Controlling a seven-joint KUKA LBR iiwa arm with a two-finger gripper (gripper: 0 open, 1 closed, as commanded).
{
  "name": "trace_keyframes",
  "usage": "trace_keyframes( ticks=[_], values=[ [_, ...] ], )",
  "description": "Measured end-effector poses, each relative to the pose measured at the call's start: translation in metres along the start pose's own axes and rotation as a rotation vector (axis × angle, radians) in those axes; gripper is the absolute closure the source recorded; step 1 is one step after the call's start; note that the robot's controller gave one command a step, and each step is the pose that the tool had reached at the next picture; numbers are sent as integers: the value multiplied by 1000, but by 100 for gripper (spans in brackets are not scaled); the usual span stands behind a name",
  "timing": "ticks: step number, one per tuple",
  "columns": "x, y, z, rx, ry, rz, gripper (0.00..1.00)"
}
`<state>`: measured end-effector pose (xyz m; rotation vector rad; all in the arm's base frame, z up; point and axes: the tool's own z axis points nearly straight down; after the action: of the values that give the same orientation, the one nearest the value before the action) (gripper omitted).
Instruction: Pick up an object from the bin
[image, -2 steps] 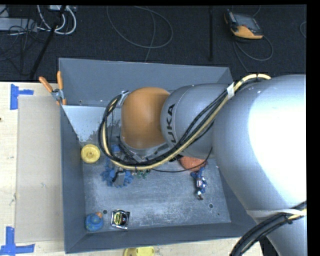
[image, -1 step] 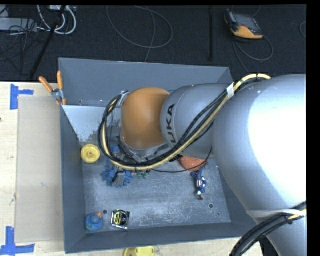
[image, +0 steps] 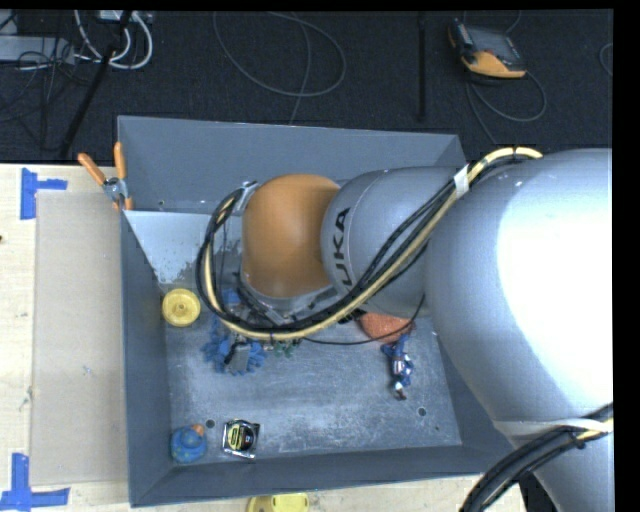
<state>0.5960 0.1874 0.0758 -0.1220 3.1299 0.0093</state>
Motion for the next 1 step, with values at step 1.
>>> trace_keyframes(
  ticks=[1],
  values=[
    [0, 0, -1, 1, 2, 0, 100]
  ],
)
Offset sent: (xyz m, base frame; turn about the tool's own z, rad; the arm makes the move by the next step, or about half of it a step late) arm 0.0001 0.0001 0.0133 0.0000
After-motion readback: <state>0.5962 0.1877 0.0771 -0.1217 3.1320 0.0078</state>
